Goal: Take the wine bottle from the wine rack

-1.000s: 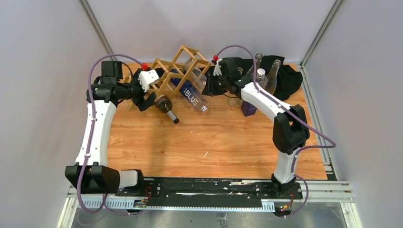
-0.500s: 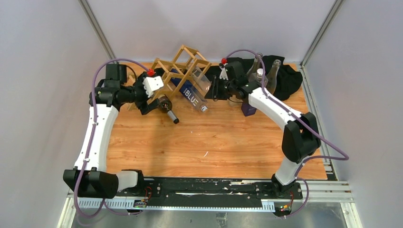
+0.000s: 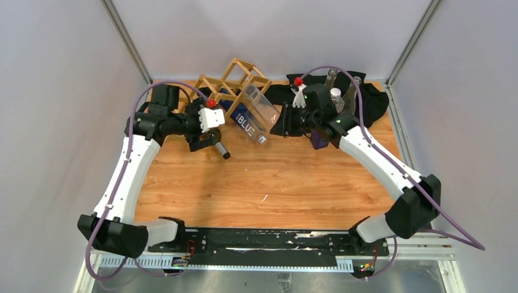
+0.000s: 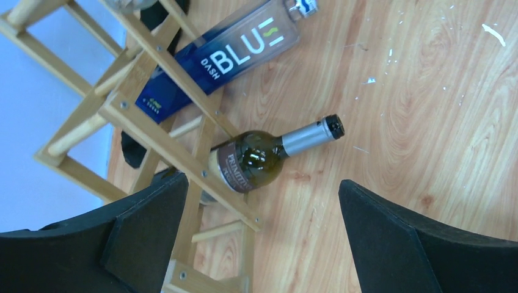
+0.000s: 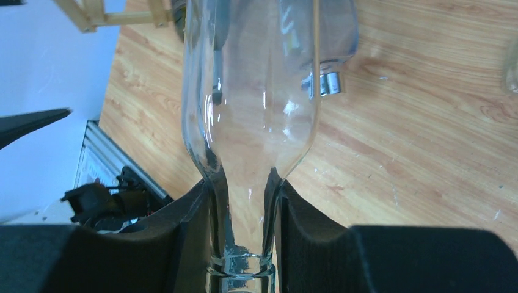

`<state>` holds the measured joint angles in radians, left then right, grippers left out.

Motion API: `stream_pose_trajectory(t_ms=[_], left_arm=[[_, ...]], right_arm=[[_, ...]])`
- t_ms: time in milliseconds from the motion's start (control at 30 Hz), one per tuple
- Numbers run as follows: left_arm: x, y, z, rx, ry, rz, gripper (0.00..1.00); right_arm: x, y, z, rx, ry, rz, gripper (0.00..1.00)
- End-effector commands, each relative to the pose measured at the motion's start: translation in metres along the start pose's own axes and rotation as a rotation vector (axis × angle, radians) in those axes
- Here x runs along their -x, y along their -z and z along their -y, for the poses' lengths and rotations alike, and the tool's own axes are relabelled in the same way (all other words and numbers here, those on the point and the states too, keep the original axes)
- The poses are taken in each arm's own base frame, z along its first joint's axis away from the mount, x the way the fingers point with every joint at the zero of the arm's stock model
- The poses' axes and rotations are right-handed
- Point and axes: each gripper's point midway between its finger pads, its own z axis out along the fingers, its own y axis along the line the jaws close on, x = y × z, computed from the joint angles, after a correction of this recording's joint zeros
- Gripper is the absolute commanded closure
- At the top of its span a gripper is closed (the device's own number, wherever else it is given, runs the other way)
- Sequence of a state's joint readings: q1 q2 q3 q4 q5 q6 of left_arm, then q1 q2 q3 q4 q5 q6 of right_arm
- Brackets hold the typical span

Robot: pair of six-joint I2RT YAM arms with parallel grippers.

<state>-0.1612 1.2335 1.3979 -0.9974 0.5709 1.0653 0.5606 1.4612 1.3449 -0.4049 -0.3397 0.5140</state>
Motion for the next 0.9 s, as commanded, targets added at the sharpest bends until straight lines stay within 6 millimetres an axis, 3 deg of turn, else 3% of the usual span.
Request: stream_pose_trajectory(t_ms=[0, 300, 433, 667, 867], left_arm=[[0.018, 0.002, 0.002, 0.001, -0.137, 0.008, 0.00], [0.053, -0.001, 0.014, -0.029, -0.420, 0.066, 0.00], [0.068, -0.005, 0.019, -0.009, -0.523, 0.110, 0.00], [0.070, -0.029, 0.037, -0.053, -0.630, 0.093, 0.00], [0.054, -0.039, 0.053, -0.097, -0.627, 0.055, 0.00]], right_arm=[[-0.007, 0.033, -0.038, 0.105, 0.083, 0.014, 1.00], [-0.054, 0.072, -0.065, 0.171, 0.104, -0.109, 1.00], [-0.065, 0.088, -0.079, 0.212, 0.113, -0.152, 1.00], [-0.078, 0.096, -0.107, 0.269, 0.170, -0.237, 1.00], [-0.074, 0.100, -0.117, 0.290, 0.203, -0.230, 1.00]])
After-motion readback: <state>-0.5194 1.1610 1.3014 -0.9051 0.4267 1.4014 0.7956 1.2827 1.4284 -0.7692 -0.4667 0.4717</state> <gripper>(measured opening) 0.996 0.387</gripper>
